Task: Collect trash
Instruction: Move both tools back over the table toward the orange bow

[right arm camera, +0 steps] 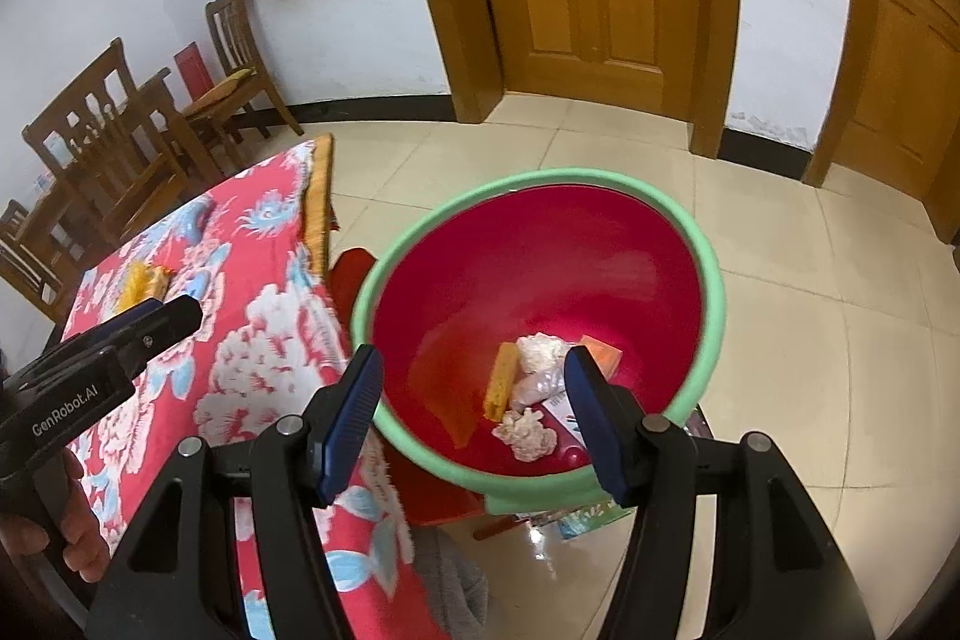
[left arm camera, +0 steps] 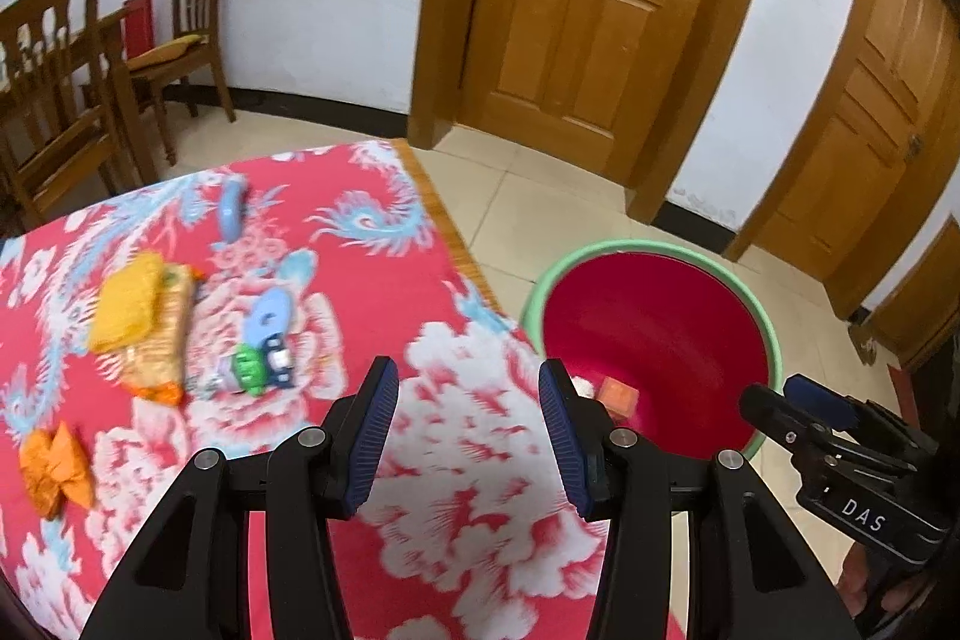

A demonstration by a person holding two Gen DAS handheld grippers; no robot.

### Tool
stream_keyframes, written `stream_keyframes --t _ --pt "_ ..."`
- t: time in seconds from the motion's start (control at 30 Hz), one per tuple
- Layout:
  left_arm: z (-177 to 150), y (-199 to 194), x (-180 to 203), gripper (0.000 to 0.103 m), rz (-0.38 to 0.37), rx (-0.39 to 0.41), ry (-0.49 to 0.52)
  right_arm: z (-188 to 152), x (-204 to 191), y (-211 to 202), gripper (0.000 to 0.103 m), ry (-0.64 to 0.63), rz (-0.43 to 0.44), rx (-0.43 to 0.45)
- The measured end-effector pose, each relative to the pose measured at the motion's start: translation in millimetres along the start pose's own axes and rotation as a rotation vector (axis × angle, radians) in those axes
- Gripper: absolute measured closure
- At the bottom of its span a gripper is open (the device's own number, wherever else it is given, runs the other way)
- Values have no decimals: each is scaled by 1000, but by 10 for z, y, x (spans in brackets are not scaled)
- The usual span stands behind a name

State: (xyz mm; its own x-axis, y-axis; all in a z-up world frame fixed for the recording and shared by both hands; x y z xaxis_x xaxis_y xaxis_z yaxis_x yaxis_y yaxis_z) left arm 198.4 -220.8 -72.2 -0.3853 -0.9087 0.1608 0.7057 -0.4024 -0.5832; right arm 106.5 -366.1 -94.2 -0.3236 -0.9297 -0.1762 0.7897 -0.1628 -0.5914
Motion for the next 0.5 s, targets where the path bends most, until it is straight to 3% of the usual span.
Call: stream_keyframes --t 0.5 --pt "5 -462 -910 53 127 57 -98 -8 -702 -70 40 -69 104 10"
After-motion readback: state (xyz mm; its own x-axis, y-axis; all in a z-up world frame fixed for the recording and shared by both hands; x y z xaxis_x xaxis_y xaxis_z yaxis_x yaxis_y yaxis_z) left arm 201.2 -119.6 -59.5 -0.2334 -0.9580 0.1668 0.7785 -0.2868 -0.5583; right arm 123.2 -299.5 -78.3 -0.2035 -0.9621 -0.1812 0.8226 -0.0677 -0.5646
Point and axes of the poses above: each gripper's, at about its wrist camera, not at the fingertips, and y roughly the way its jaws point, x to its right, z to its top, the point moved 9 cm from there along y, roughly the way its jaws point, and after that the axes turned 12 degrees about x, right-handed, at the moved point
